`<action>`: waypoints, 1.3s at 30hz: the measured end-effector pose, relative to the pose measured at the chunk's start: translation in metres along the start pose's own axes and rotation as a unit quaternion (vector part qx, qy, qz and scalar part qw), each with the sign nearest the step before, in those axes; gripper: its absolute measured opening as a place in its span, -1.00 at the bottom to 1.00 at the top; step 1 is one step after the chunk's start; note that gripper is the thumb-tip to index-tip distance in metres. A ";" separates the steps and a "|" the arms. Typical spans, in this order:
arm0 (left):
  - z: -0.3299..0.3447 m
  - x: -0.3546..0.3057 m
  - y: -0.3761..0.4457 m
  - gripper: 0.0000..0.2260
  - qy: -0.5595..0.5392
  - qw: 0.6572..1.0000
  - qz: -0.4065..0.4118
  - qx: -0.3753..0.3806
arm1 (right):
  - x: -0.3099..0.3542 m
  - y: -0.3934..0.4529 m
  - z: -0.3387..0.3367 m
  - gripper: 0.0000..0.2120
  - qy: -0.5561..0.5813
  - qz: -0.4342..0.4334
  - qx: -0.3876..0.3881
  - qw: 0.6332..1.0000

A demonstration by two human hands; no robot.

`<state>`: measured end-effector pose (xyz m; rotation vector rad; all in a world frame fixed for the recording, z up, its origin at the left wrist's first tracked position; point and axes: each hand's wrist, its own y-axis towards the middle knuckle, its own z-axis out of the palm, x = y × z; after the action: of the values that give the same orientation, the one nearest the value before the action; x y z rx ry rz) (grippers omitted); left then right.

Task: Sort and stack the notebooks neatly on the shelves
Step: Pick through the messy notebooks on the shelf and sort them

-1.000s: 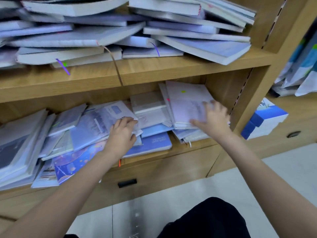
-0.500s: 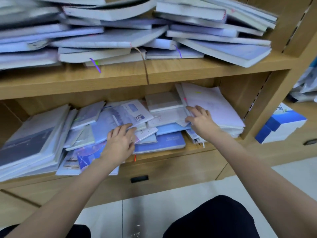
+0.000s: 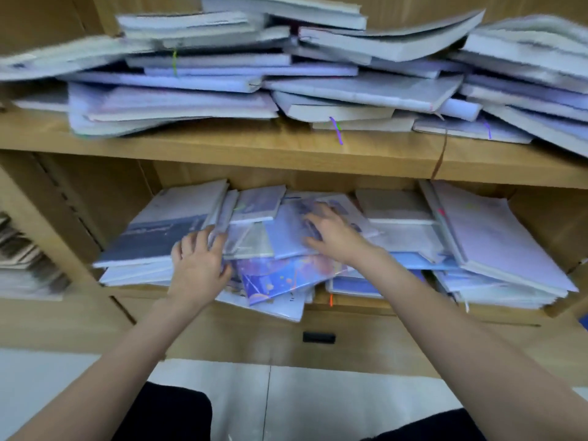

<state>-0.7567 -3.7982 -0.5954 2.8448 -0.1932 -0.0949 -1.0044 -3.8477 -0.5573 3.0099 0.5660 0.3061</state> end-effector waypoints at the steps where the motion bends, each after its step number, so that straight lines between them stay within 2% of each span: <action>1: 0.002 0.008 0.000 -0.57 0.012 1.000 -0.007 -0.001 | 0.012 0.011 0.004 -0.54 0.008 -0.007 0.004 1.000; 4: 0.013 0.020 -0.005 -0.41 0.036 0.999 -0.001 -0.010 | 0.039 0.043 0.014 -0.53 0.018 -0.008 0.018 1.000; 8: 0.031 0.016 -0.015 -0.22 0.060 0.998 0.001 -0.031 | 0.057 0.077 0.035 -0.51 -0.062 0.017 0.027 0.998; 14: 0.045 0.020 -0.018 -0.20 0.065 0.996 -0.001 -0.056 | 0.082 0.103 0.041 -0.65 -0.150 0.053 -0.004 0.987; 18: 0.041 0.021 -0.016 -0.23 0.024 0.999 -0.001 -0.034 | 0.083 0.101 0.038 -0.76 -0.218 0.021 -0.017 0.975; 20: 0.037 0.022 -0.014 -0.28 0.013 1.000 -0.005 -0.013 | 0.084 0.096 0.028 -0.89 -0.253 -0.016 -0.057 0.966; 22: 0.028 0.023 -0.011 -0.33 0.007 1.000 -0.010 -0.001 | 0.080 0.094 0.020 -0.75 -0.284 -0.065 -0.071 0.954; 25: 0.016 0.027 -0.006 -0.42 0.000 0.999 -0.015 0.048 | 0.071 0.077 0.010 -0.80 -0.302 -0.105 -0.059 0.946; 29: 0.011 0.029 -0.003 -0.46 -0.004 0.995 -0.012 0.099 | 0.075 0.017 0.008 -0.69 -0.285 -0.152 -0.142 0.936; 32: 0.009 0.028 -0.004 -0.46 -0.016 0.993 -0.018 0.117 | 0.081 -0.018 0.009 -0.72 -0.255 -0.184 -0.210 0.926; 36: 0.004 0.028 -0.007 -0.44 -0.008 0.989 -0.014 0.147 | 0.074 -0.037 0.023 -0.80 -0.300 -0.142 -0.219 0.918; 39: -0.002 0.024 -0.014 -0.44 -0.013 0.985 -0.024 0.170 | 0.055 -0.035 0.034 -0.58 -0.311 -0.097 -0.167 0.931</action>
<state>-0.7313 -3.7876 -0.5988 3.1905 -0.1607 -0.1204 -0.9594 -3.7957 -0.5841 2.4856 0.6486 -0.4988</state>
